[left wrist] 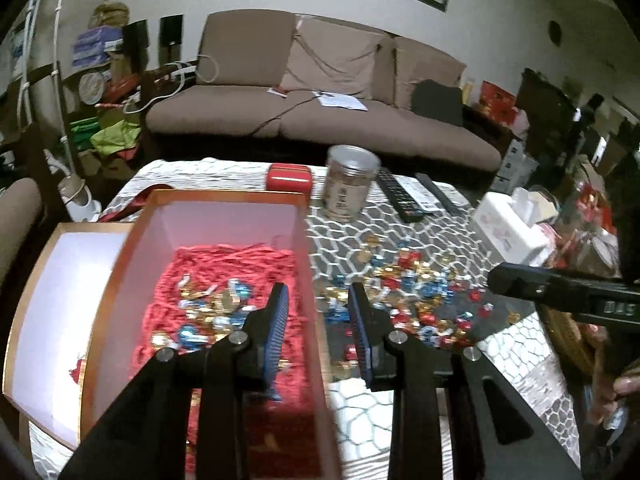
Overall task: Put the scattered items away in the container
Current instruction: 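Move both tools back over the scattered chocolates, then close the left tool on a red kiss while the right tool grasps a blue kiss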
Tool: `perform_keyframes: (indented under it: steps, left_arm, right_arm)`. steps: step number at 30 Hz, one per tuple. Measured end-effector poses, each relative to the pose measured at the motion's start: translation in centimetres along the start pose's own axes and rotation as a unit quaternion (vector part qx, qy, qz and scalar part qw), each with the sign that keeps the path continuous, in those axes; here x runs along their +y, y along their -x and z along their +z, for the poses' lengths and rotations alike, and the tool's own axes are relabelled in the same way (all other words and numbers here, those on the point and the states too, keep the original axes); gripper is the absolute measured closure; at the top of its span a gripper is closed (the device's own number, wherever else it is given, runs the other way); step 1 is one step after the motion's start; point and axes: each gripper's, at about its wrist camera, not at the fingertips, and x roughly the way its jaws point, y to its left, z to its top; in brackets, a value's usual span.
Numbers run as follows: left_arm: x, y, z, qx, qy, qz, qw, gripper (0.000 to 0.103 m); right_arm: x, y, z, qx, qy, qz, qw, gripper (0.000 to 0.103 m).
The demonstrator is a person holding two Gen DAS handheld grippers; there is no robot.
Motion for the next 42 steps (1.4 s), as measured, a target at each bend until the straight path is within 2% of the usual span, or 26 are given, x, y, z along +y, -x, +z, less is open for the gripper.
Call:
perform_keyframes:
  steps: [3,6,8,10,12,15,19,22,26,30,32,33,35,37,42]
  left_arm:
    - [-1.5,-0.1,-0.1,0.001,-0.010,-0.018,0.9998,0.072]
    - [-2.8,-0.3,-0.3,0.014,-0.010,-0.059,0.9981,0.072]
    - [-3.8,-1.0,-0.5,0.032,-0.006,-0.095,0.9950,0.068]
    - [-4.7,-1.9,-0.8,0.047,-0.006,-0.110,0.9928,0.067]
    - [-5.7,-2.9,-1.2,0.058,-0.019,-0.101,0.9930,0.067]
    - [-6.7,-4.5,-1.9,0.073,-0.035,-0.085,0.9931,0.067]
    - [-6.8,-6.4,-2.7,0.101,-0.032,-0.079,0.9913,0.067]
    - [-6.3,-7.0,-3.0,0.114,-0.022,-0.071,0.9907,0.067]
    - [-6.2,-6.8,-3.0,0.111,-0.018,-0.074,0.9909,0.067]
    - [-6.3,-6.7,-3.0,0.110,-0.029,-0.069,0.9910,0.067]
    - [-6.5,-6.8,-3.1,0.111,-0.036,-0.062,0.9912,0.067]
    - [-6.6,-6.9,-3.2,0.110,-0.043,-0.055,0.9914,0.067]
    - [-7.0,-7.1,-3.4,0.107,-0.059,-0.045,0.9916,0.067]
    - [-7.4,-7.4,-3.5,0.096,-0.071,-0.052,0.9914,0.066]
    - [-9.3,-9.3,-4.6,0.074,-0.124,-0.050,0.9883,0.057]
  right_arm:
    - [-2.8,0.2,-0.9,-0.001,-0.022,-0.015,1.000,0.067]
    - [-5.3,-0.7,-2.0,0.010,-0.041,-0.022,0.999,0.067]
    - [-6.8,-2.2,-2.8,0.027,-0.051,-0.024,0.998,0.067]
    - [-8.0,-3.9,-3.4,0.054,-0.054,-0.031,0.997,0.067]
    - [-9.0,-5.3,-3.9,0.074,-0.056,-0.041,0.995,0.067]
    - [-10.3,-6.3,-4.3,0.080,-0.067,-0.044,0.994,0.067]
    - [-10.7,-7.4,-4.8,0.085,-0.076,-0.016,0.993,0.067]
    - [-10.2,-8.2,-5.0,0.091,-0.059,-0.022,0.994,0.067]
    - [-9.3,-8.9,-5.1,0.088,-0.039,-0.025,0.995,0.076]
    - [-8.1,-9.8,-5.6,0.095,0.000,-0.051,0.994,0.080]
    - [-7.7,-10.2,-5.9,0.093,0.018,-0.066,0.993,0.096]
    - [-7.5,-10.3,-5.9,0.093,0.025,-0.071,0.993,0.096]
    - [-7.4,-9.9,-5.9,0.087,0.027,-0.076,0.993,0.096]
    - [-7.7,-8.7,-5.3,0.071,0.008,-0.058,0.996,0.096]
    - [-8.7,-3.8,-3.1,0.013,-0.034,-0.026,0.999,0.096]
